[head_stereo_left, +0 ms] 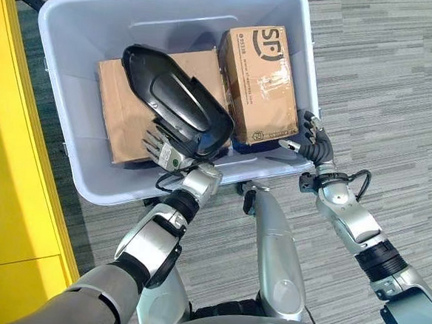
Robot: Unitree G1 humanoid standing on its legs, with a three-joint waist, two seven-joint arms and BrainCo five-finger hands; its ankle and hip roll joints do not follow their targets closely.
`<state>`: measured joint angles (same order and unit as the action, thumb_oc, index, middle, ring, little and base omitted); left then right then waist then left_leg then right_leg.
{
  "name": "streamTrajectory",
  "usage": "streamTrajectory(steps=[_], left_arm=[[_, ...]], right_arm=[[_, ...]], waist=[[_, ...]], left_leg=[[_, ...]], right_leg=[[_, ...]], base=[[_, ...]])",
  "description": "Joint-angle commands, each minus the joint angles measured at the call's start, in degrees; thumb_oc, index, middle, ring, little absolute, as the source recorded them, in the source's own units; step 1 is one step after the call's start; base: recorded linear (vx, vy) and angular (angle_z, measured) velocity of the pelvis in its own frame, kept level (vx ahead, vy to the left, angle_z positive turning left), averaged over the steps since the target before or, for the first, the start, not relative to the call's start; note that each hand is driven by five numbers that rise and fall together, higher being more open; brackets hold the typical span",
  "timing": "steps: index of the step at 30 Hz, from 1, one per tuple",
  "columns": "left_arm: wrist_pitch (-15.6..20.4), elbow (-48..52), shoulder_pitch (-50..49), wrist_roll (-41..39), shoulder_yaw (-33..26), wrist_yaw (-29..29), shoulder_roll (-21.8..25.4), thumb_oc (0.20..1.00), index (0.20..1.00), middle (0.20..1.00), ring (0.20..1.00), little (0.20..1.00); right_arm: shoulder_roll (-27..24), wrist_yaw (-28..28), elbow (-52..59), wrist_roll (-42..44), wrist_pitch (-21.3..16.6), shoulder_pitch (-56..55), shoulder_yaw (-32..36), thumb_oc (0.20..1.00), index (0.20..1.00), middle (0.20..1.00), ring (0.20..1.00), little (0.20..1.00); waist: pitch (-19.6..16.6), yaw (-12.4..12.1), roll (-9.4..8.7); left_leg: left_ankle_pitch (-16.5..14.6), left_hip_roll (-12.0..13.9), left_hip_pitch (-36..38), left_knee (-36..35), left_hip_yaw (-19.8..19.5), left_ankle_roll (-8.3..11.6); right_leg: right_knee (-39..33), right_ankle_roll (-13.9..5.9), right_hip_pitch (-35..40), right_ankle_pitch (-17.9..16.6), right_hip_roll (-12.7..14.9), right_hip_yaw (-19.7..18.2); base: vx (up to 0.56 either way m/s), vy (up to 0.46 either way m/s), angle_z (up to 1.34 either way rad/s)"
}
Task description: Move parts from the plastic box to the shelf.
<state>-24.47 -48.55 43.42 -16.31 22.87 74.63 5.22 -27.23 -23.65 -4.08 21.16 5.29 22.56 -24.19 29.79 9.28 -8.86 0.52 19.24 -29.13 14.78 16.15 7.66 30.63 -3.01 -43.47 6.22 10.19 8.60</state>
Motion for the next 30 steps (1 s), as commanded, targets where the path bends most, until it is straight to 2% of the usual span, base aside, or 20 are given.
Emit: streamTrajectory(steps=[1,5,7,8,9,10,11,14,17,18,24,30], left_arm=[[-0.86,-6.94,-2.51,-2.3,3.28,-31.98,1.49,1.0,1.0,1.0,1.0,1.0],[-0.67,-7.89,-2.2,-4.87,3.26,-30.82,1.56,1.0,1.0,1.0,1.0,1.0],[2.62,-8.01,-2.19,-7.22,2.17,-30.34,1.17,1.0,1.0,1.0,1.0,1.0],[5.35,-7.49,-2.5,-9.13,1.64,-29.52,0.97,0.959,0.959,0.959,0.959,0.959],[6.58,-7.33,-2.52,-9.85,1.28,-29.56,0.88,0.715,0.715,0.715,0.715,0.715],[8.74,-7.05,-2.49,-10.64,0.55,-29.31,0.72,0.231,0.231,0.231,0.231,0.231],[11.48,-6.21,-2.41,-10.3,-0.02,-30.44,0.63,0.2,0.2,0.2,0.2,0.2],[14.91,-4.33,-2.23,-10.34,-0.1,-31.24,0.73,0.2,0.2,0.2,0.2,0.2],[16.01,-3.03,-1.83,-10.61,0.06,-31.83,0.87,0.2,0.2,0.2,0.2,0.2],[18.13,-2.68,-1.51,-12.5,-0.32,-31.38,0.78,0.2,0.2,0.2,0.2,0.2],[19.18,-1.53,-1.13,-16.93,-1.99,-29.49,0.53,0.2,0.2,0.2,0.2,0.2],[19.74,-0.87,-0.86,-15.8,-2.45,-29.77,0.23,0.2,0.2,0.2,0.2,0.2]], right_arm=[[-0.73,-0.09,4.55,-0.28,-1.53,0.08,2.04,1.0,1.0,1.0,1.0,1.0],[-0.94,-0.29,5.03,-0.18,-0.56,0.49,1.99,1.0,1.0,1.0,1.0,1.0],[-0.82,-0.11,5.31,-0.61,-0.39,0.24,1.94,1.0,1.0,1.0,1.0,1.0],[-0.7,0.01,5.46,-1.03,-0.38,0.05,2.0,1.0,1.0,1.0,1.0,1.0],[-0.62,-0.02,5.54,-1.08,-0.29,0.04,2.01,1.0,1.0,1.0,1.0,1.0],[-0.5,-0.25,5.53,-1.05,-0.16,0.15,1.82,1.0,1.0,1.0,1.0,1.0],[-0.26,-0.53,5.53,-1.18,-0.06,0.26,1.7,1.0,1.0,1.0,1.0,1.0],[-0.17,-0.77,5.86,-1.2,0.01,-0.02,1.78,1.0,1.0,1.0,1.0,1.0],[-0.2,-0.85,5.88,-1.16,0.03,-0.23,1.8,1.0,1.0,1.0,1.0,1.0],[-0.2,-0.84,5.7,-0.95,0.04,-0.12,1.78,1.0,1.0,1.0,1.0,1.0],[0.26,-0.71,5.75,-1.16,-0.14,-0.44,1.32,1.0,1.0,1.0,1.0,1.0],[0.56,-1.06,5.39,-1.16,-0.95,-0.52,1.06,1.0,1.0,1.0,1.0,1.0]], waist=[[0.0,3.13,-1.56],[0.0,3.28,-1.58],[0.0,3.41,-1.59],[0.0,3.29,-1.55],[0.0,3.26,-1.56],[0.0,3.19,-1.6],[0.0,3.1,-1.62],[0.0,3.02,-1.73],[0.0,3.03,-1.84],[0.0,3.09,-1.92],[0.0,3.0,-2.26],[0.0,2.87,-2.54]], left_leg=[[0.98,1.37,-5.3,6.05,1.65,1.61],[0.98,1.38,-5.81,6.29,1.59,1.59],[0.75,1.33,-5.91,6.36,1.67,1.47],[0.75,1.41,-6.1,6.47,1.61,1.46],[0.73,1.41,-6.08,6.5,1.61,1.46],[0.77,1.43,-6.12,6.66,1.56,1.52],[0.61,1.47,-6.3,6.77,1.53,1.48],[0.24,1.5,-6.74,6.99,1.48,1.28],[0.13,1.53,-6.98,7.09,1.46,1.26],[0.05,1.49,-7.11,7.21,1.45,1.21],[-0.17,1.62,-7.6,7.82,1.2,1.11],[-0.27,1.75,-8.22,8.35,0.87,1.11]], right_leg=[[1.86,-0.8,2.2,2.32,-2.63,3.26],[2.36,-0.67,1.54,2.49,-2.67,3.23],[2.58,-0.61,1.31,2.62,-2.7,3.15],[2.75,-0.62,1.22,2.66,-2.57,3.27],[2.79,-0.61,1.24,2.71,-2.57,3.28],[2.89,-0.59,1.29,2.84,-2.62,3.28],[3.08,-0.59,1.12,2.89,-2.54,3.3],[3.44,-0.63,0.76,2.94,-2.48,3.36],[3.49,-0.61,0.66,2.96,-2.58,3.34],[3.57,-0.56,0.57,3.0,-2.66,3.3],[3.96,-0.6,0.35,3.16,-2.74,3.34],[4.32,-0.59,0.08,3.2,-2.79,3.46]], base=[[0.0,0.0,0.0],[0.0,0.001,0.01],[0.02,0.0,0.0],[0.03,-0.011,0.0],[0.03,-0.013,0.0],[0.03,-0.013,0.0],[0.0,0.0,0.0],[0.01,-0.01,0.03],[0.02,-0.011,0.06],[0.02,-0.005,0.08],[0.01,-0.006,0.0],[0.0,0.0,0.0]])
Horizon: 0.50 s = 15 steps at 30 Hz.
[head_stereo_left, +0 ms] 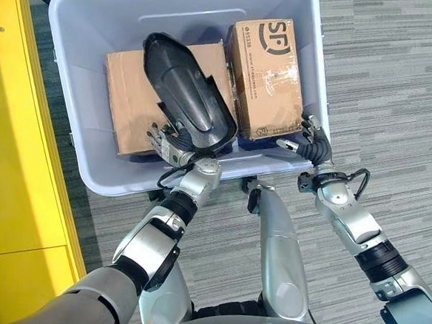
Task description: Move parts from the plastic box to the shelf.
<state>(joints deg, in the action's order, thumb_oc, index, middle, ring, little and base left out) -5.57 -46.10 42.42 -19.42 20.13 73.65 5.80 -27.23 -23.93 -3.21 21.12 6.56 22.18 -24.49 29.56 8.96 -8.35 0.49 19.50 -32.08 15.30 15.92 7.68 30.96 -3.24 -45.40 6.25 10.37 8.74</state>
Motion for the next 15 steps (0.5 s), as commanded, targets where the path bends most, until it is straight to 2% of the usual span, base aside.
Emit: streamTrajectory(steps=[1,5,10,15], left_arm=[[1.34,-3.11,0.2,-12.82,0.41,-28.22,-0.38,0.2,0.2,0.2,0.2,0.2],[5.05,-2.0,0.15,-13.11,-0.13,-27.75,-0.47,0.2,0.2,0.2,0.2,0.2],[12.48,1.47,-0.31,-15.79,-1.33,-28.84,-0.77,0.2,0.2,0.2,0.2,0.2],[17.13,5.39,-0.9,-10.97,-2.07,-27.74,0.75,0.2,0.2,0.2,0.2,0.2]], right_arm=[[0.48,-0.82,4.64,-0.97,-1.99,-0.01,1.3,1.0,1.0,1.0,1.0,1.0],[0.44,-0.63,4.84,-0.81,-1.98,-0.25,1.11,1.0,1.0,1.0,1.0,1.0],[0.55,0.27,4.6,-1.3,-3.16,-1.3,0.94,1.0,1.0,1.0,1.0,1.0],[0.26,2.37,4.49,-2.23,-4.68,-3.01,1.5,1.0,1.0,1.0,1.0,1.0]], waist=[[0.23,3.15,-3.12],[0.23,3.1,-3.31],[0.23,3.03,-2.98],[0.23,2.63,-1.68]], left_leg=[[-0.24,1.47,-5.41,7.96,0.97,1.08],[-0.4,1.55,-5.56,8.28,0.9,1.06],[-0.59,1.56,-4.1,8.14,1.34,1.0],[-0.26,1.43,0.25,6.1,2.25,1.04]], right_leg=[[4.1,-0.31,1.94,3.18,-2.97,3.33],[4.31,-0.24,1.96,3.34,-3.13,3.34],[4.66,-0.23,3.19,3.92,-3.2,3.13],[3.85,-0.43,6.94,4.48,-2.9,2.75]], base=[[0.01,-0.004,0.04],[0.01,-0.002,0.03],[-0.01,0.042,0.03],[-0.01,0.08,0.06]])
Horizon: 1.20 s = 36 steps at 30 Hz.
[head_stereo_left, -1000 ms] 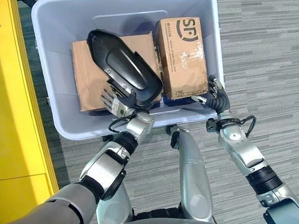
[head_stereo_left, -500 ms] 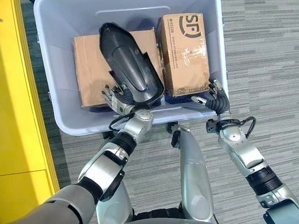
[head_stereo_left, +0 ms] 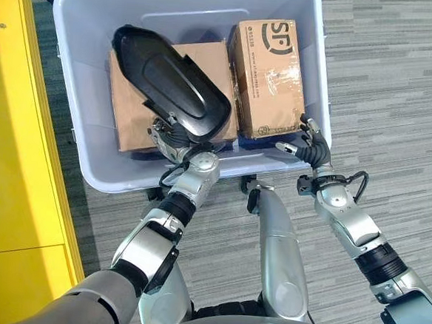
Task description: Move parts from the plastic box to the shelf.
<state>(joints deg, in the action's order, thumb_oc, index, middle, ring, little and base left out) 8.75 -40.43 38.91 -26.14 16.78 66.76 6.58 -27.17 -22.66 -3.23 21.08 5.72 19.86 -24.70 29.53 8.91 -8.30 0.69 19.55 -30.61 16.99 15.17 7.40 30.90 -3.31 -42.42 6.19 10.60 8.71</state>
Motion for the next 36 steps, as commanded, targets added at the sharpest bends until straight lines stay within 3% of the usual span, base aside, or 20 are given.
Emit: streamTrajectory(steps=[1,6,8,16,21,25,27,28,36], left_arm=[[3.62,0.36,2.38,-3.75,1.13,-20.56,0.24,0.2,0.2,0.2,0.2,0.2],[7.73,4.54,0.67,2.53,-0.74,-19.49,2.78,0.2,0.2,0.2,0.2,0.2],[9.31,9.02,-1.09,6.69,-2.44,-19.37,5.5,0.2,0.2,0.2,0.2,0.2],[9.8,17.55,-5.95,5.91,-4.32,-21.19,8.93,0.2,0.2,0.2,0.2,0.2],[9.26,22.77,-11.26,5.78,-5.04,-22.17,9.92,0.2,0.2,0.2,0.2,0.2],[7.2,28.55,-17.74,7.47,-4.83,-24.85,10.35,0.2,0.2,0.2,0.2,0.2],[6.04,32.44,-22.16,8.54,-5.69,-27.72,11.52,0.2,0.2,0.2,0.2,0.2],[5.04,37.05,-27.16,8.56,-7.6,-30.68,12.65,0.2,0.2,0.2,0.2,0.2],[2.79,42.6,-34.35,9.65,-11.25,-34.94,13.82,0.2,0.2,0.2,0.2,0.2]], right_arm=[[0.11,1.35,4.51,-2.26,-4.07,-0.99,1.8,1.0,1.0,1.0,1.0,1.0],[-0.3,3.35,4.53,-3.28,-4.68,-2.64,2.41,1.0,1.0,1.0,1.0,1.0],[-0.65,4.48,4.42,-4.44,-4.82,-3.91,3.01,1.0,1.0,1.0,1.0,1.0],[-0.34,7.31,3.52,-7.2,-4.31,-5.81,3.5,1.0,1.0,1.0,1.0,1.0],[0.35,8.17,3.2,-8.38,-4.34,-8.2,3.43,1.0,1.0,1.0,1.0,1.0],[1.16,10.51,3.22,-10.3,-3.68,-11.29,3.83,1.0,1.0,1.0,1.0,1.0],[1.91,12.8,2.94,-11.35,-3.05,-13.09,3.64,1.0,1.0,1.0,1.0,1.0],[3.19,15.34,3.51,-12.14,-1.88,-13.62,2.27,1.0,1.0,1.0,1.0,1.0],[4.08,19.46,5.55,-11.71,1.0,-13.35,-0.15,1.0,1.0,1.0,1.0,1.0]], waist=[[0.26,2.58,-1.45],[0.26,1.97,0.78],[0.26,1.07,2.96],[-0.25,-0.37,6.33],[-3.57,-1.38,8.31],[-7.53,-3.13,10.17],[-9.94,-5.23,10.57],[-11.83,-8.26,10.33],[-14.05,-13.35,8.75]], left_leg=[[-0.34,1.32,-0.3,3.86,3.14,1.31],[0.0,0.51,5.45,1.25,3.47,1.12],[0.07,-0.97,10.47,-0.39,3.0,0.71],[-0.15,-3.64,19.6,-2.87,1.71,-0.18],[0.67,-4.6,24.0,-6.0,0.96,-0.12],[4.02,-4.73,28.31,-11.93,0.64,-0.16],[4.09,-5.39,29.65,-12.74,-0.33,-0.29],[3.61,-6.44,30.81,-13.04,-1.41,-0.63],[2.12,-8.05,31.83,-13.04,-2.99,-1.29]], right_leg=[[3.62,-0.35,4.76,4.58,-3.12,2.76],[2.48,-0.35,9.91,5.24,-3.01,2.24],[1.63,-0.29,14.75,5.7,-2.36,2.08],[-0.9,-0.23,24.77,5.88,0.02,2.49],[-5.44,-0.54,31.08,5.16,1.55,3.42],[-12.42,-1.15,38.49,2.74,2.33,6.12],[-15.63,-1.82,42.67,1.78,3.13,8.53],[-18.68,-2.76,46.11,0.38,3.56,11.23],[-23.86,-4.71,50.73,-2.13,4.32,14.94]], base=[[0.0,0.085,0.08],[0.0,0.13,0.07],[0.01,0.251,0.12],[0.01,0.138,0.1],[0.03,0.132,0.01],[0.07,0.176,0.14],[0.11,0.237,0.45],[0.06,0.227,0.54],[-0.03,0.147,0.19]])
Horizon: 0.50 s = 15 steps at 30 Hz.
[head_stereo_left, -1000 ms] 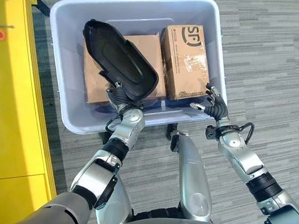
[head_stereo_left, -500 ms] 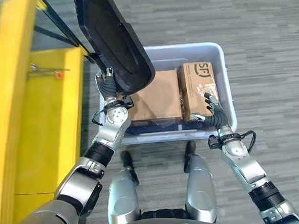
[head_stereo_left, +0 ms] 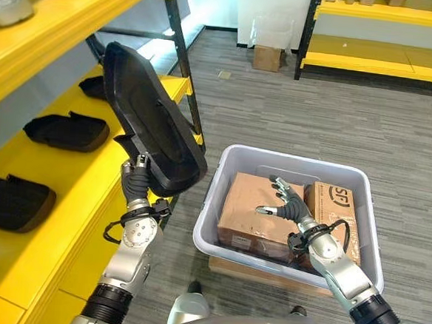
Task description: Move parts from the plastic box to the shelf.
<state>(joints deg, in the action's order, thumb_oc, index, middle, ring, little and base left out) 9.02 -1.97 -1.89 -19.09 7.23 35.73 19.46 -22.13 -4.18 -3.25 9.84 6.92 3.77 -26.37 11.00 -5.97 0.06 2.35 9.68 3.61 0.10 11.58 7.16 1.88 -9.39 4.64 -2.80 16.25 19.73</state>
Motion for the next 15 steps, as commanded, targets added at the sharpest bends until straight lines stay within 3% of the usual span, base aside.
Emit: streamTrajectory(steps=[1,6,7,9,10,12,13,15], left_arm=[[2.43,4.37,6.17,2.49,-1.88,-3.93,0.97,0.2,0.2,0.2,0.2,0.2],[1.8,6.53,2.12,4.22,-5.27,-8.26,2.2,0.2,0.2,0.2,0.2,0.2],[1.03,7.04,1.28,4.14,-5.88,-10.62,2.79,0.2,0.2,0.2,0.2,0.2],[0.44,7.94,0.08,5.73,-6.81,-13.74,3.87,0.2,0.2,0.2,0.2,0.2],[0.44,7.95,0.08,5.73,-6.81,-13.74,3.88,0.2,0.2,0.2,0.2,0.2],[0.25,6.44,1.6,2.67,-5.42,-15.85,4.58,0.2,0.2,0.2,0.2,0.2],[0.51,5.13,2.68,1.62,-3.95,-16.65,4.31,0.2,0.2,0.2,0.2,0.2],[1.33,3.88,3.51,2.72,-2.18,-18.69,3.54,0.2,0.2,0.2,0.2,0.2]], right_arm=[[-0.95,1.15,5.7,-0.27,-0.03,2.73,1.45,1.0,1.0,1.0,1.0,1.0],[0.44,1.2,6.13,-0.1,0.97,3.02,0.67,1.0,1.0,1.0,1.0,1.0],[1.48,0.5,5.88,0.23,0.77,3.25,0.71,1.0,1.0,1.0,1.0,1.0],[4.48,0.27,3.52,0.0,-0.75,4.64,0.27,1.0,1.0,1.0,1.0,1.0],[4.5,0.26,3.48,0.0,-0.78,4.66,0.26,1.0,1.0,1.0,1.0,1.0],[4.62,-0.69,2.96,0.91,-1.97,3.64,1.24,1.0,1.0,1.0,1.0,1.0],[4.29,-2.18,3.49,-0.5,-2.83,2.55,1.76,1.0,1.0,1.0,1.0,1.0],[3.65,-3.9,4.23,-1.42,-2.99,1.71,2.34,1.0,1.0,1.0,1.0,1.0]], waist=[[4.41,1.37,0.31],[2.73,-2.05,-0.79],[2.0,-3.15,-1.12],[1.46,-5.36,-1.37],[1.44,-5.39,-1.4],[0.35,-3.13,-0.43],[-0.61,-1.75,-0.26],[-1.33,-0.57,-0.49]], left_leg=[[0.38,1.73,-2.29,3.82,0.6,-1.12],[-1.25,-1.48,-1.6,2.92,0.49,-2.9],[-2.43,-2.76,-0.74,1.67,-0.1,-3.25],[-3.34,-5.76,0.81,-1.84,0.98,-5.29],[-3.32,-5.78,0.81,-1.89,1.02,-5.31],[-2.12,-7.59,-1.08,-2.96,-3.07,-7.55],[-1.3,-8.69,-2.05,-3.97,-6.27,-8.42],[-0.67,-10.82,-2.81,-4.63,-10.32,-8.98]], right_leg=[[4.92,1.22,3.84,6.68,-1.23,4.09],[0.71,-1.14,5.27,1.86,1.04,6.45],[-0.31,-2.34,5.62,-0.34,1.92,6.74],[1.62,-4.53,2.14,-8.97,4.97,8.89],[1.69,-4.54,2.06,-8.95,5.0,8.84],[6.14,-3.0,-1.42,-5.11,0.08,2.4],[7.73,-1.64,-2.35,-0.85,-5.33,-2.65],[9.63,-0.12,-2.74,2.02,-10.34,-7.68]], base=[[-0.08,0.252,0.05],[-0.1,0.273,0.07],[-0.14,0.283,0.14],[-0.19,0.249,0.06],[-0.19,0.156,-0.14],[-0.13,0.061,0.21],[-0.07,-0.003,1.19],[-0.07,-0.051,1.65]])
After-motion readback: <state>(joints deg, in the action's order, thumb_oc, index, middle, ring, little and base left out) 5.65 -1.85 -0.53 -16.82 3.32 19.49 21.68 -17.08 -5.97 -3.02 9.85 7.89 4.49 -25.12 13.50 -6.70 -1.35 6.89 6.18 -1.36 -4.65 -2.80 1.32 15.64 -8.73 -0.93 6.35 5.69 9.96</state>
